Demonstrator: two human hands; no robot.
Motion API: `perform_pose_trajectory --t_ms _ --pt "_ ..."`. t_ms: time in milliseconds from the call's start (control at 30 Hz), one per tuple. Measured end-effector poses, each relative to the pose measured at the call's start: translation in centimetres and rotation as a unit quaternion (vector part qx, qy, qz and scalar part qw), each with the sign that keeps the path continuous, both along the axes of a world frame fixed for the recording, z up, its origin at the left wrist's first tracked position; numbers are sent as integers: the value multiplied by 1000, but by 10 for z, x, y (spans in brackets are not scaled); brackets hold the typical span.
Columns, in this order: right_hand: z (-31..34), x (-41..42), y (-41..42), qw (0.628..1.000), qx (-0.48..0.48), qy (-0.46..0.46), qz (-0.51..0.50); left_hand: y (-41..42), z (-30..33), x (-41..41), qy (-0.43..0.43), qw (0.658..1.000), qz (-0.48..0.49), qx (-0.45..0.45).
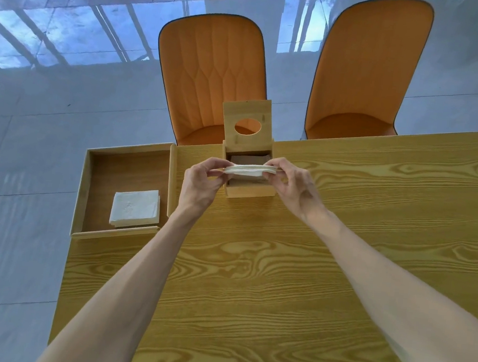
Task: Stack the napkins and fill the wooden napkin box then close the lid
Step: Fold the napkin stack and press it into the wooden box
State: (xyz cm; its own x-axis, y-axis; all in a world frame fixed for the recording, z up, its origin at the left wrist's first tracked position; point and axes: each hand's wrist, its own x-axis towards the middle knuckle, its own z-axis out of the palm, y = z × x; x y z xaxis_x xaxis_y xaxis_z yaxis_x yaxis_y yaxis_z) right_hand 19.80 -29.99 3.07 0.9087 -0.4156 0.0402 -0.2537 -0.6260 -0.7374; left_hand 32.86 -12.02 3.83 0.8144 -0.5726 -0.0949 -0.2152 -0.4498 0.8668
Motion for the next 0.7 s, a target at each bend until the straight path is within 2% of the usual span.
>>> perform_pose_trajectory --t_ms 133,367,700 --pt "-5 3 -9 999 -33 33 -13 -2 -9 5 23 1000 -6 6" --pt "-5 21 -17 997 18 52 -54 -15 -9 11 15 999 22 36" --pt "-11 43 -11 985 -24 97 -140 -33 -18 15 -54 979 53 191"
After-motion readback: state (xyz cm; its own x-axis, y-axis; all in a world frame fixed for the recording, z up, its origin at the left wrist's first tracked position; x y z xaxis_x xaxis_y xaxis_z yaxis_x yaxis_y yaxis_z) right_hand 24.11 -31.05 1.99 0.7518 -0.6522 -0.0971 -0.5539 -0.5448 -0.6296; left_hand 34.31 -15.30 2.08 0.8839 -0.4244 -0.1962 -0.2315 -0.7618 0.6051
